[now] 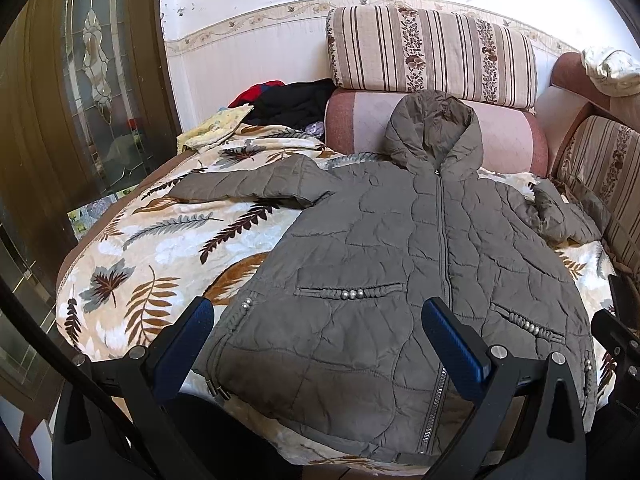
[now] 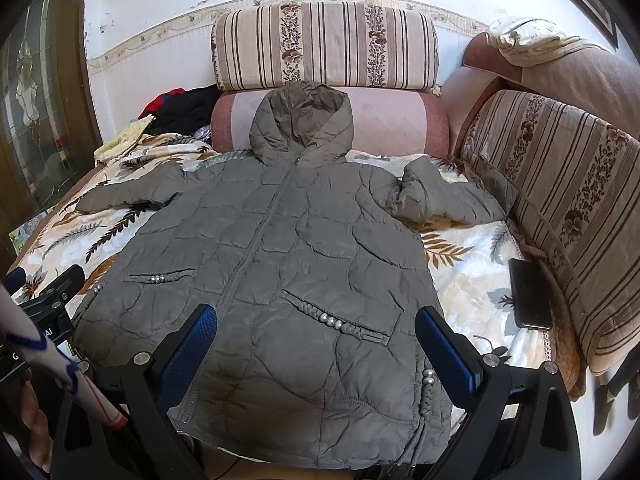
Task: Fold large clothes
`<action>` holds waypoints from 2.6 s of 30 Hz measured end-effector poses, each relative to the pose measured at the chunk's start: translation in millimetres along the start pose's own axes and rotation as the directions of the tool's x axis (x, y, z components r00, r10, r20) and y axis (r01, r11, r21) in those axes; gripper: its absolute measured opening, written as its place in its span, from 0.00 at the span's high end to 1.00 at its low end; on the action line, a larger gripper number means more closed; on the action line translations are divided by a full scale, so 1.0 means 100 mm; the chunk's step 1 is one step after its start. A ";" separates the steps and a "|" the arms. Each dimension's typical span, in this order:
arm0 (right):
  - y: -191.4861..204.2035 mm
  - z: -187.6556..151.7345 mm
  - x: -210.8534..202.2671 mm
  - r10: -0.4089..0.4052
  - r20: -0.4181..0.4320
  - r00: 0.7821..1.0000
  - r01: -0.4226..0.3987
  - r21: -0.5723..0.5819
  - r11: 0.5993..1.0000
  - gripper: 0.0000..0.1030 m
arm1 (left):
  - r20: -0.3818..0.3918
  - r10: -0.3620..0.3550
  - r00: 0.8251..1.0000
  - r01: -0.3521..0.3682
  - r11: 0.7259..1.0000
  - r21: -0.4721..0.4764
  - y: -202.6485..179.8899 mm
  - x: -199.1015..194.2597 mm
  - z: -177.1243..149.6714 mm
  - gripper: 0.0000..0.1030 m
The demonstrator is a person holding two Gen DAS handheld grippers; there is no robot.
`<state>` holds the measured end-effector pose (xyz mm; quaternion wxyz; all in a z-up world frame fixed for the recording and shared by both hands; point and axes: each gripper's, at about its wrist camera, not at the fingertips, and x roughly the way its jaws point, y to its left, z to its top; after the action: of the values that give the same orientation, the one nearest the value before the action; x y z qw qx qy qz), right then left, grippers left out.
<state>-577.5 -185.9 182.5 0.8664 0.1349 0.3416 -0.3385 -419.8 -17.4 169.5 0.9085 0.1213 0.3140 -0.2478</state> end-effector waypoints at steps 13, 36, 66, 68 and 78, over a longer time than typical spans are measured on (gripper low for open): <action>-0.05 -0.01 0.09 0.006 -0.024 1.000 -0.006 0.007 1.000 0.02 | -0.007 -0.009 1.000 0.010 1.000 0.020 -0.06 0.08 0.00 0.00; -1.03 0.97 0.71 -0.056 -0.060 0.997 0.063 0.138 0.988 0.02 | 0.007 -0.173 0.985 0.173 0.984 0.040 -0.75 1.22 1.31 0.00; -3.71 1.73 2.63 -0.223 -0.342 0.913 0.343 0.345 0.874 0.48 | -0.192 -0.102 0.976 0.149 0.958 0.246 -1.10 2.63 0.78 0.00; -3.77 1.76 2.75 -0.248 -0.356 0.901 0.366 0.314 0.876 0.49 | -0.189 -0.102 0.977 0.147 0.959 0.241 -1.08 2.65 0.80 0.00; -4.20 1.69 3.18 -0.274 -0.399 0.875 0.424 0.359 0.831 0.49 | -0.169 -0.098 0.981 0.130 0.973 0.190 -0.95 2.70 0.88 0.00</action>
<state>-607.0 -730.5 87.5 0.6659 0.3145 0.4165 -0.5330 -241.1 -232.2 61.0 0.8480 0.2133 0.3652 -0.3195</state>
